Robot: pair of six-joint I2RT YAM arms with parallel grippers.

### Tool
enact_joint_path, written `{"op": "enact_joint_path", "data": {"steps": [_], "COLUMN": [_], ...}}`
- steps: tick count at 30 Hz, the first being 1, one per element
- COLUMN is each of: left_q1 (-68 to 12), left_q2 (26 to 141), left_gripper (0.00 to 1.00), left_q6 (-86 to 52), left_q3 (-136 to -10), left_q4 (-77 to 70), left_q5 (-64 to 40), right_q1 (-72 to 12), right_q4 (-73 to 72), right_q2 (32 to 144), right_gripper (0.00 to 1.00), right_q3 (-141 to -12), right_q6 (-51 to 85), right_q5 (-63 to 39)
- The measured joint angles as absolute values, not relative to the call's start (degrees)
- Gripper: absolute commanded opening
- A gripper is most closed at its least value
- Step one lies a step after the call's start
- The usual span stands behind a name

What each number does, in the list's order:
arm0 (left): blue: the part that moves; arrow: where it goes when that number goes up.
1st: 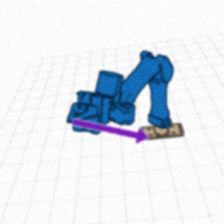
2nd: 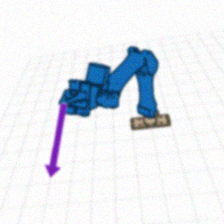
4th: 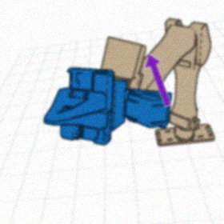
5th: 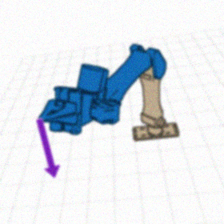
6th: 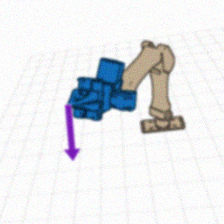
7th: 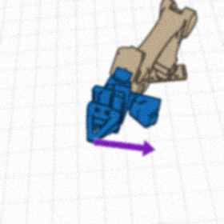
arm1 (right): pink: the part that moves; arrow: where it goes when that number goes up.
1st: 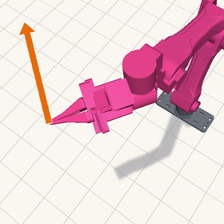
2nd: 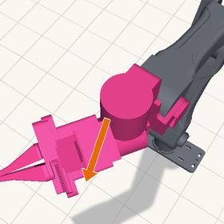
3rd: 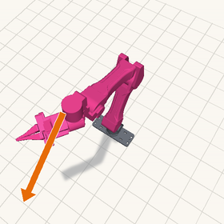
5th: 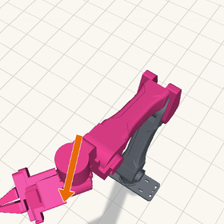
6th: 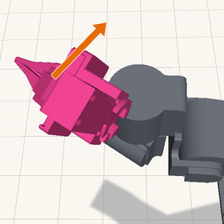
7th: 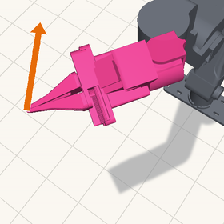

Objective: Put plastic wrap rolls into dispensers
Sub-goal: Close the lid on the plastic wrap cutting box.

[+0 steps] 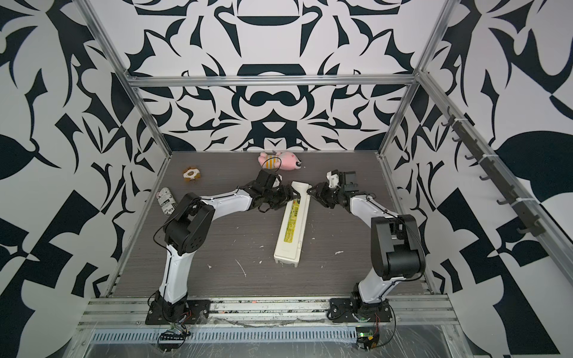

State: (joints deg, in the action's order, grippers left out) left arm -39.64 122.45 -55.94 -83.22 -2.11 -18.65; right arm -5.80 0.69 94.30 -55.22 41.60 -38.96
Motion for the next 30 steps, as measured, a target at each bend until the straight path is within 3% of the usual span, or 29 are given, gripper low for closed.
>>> {"op": "enact_joint_path", "data": {"steps": [16, 26, 30], "left_q1": [-36.6, -35.4, -35.2], "left_q2": [117.7, 120.3, 120.6], "left_gripper": [0.84, 0.67, 0.62], "left_q6": [-59.8, -59.8, -59.2], "left_q3": [-70.8, -72.3, -72.2], "left_q4": [-12.3, -15.4, -17.2], "left_q5": [-27.6, -31.9, -32.0], "right_q1": [-9.6, -13.5, -15.2], "right_q4": [3.4, 18.0, 23.4], "right_q2": [97.5, 99.4, 99.4], "right_gripper": [0.41, 0.60, 0.62], "right_q3": [-58.7, -65.6, -68.4], "right_q6": [36.1, 30.2, 28.8], "right_q5": [-30.5, -21.6, -17.8]}}
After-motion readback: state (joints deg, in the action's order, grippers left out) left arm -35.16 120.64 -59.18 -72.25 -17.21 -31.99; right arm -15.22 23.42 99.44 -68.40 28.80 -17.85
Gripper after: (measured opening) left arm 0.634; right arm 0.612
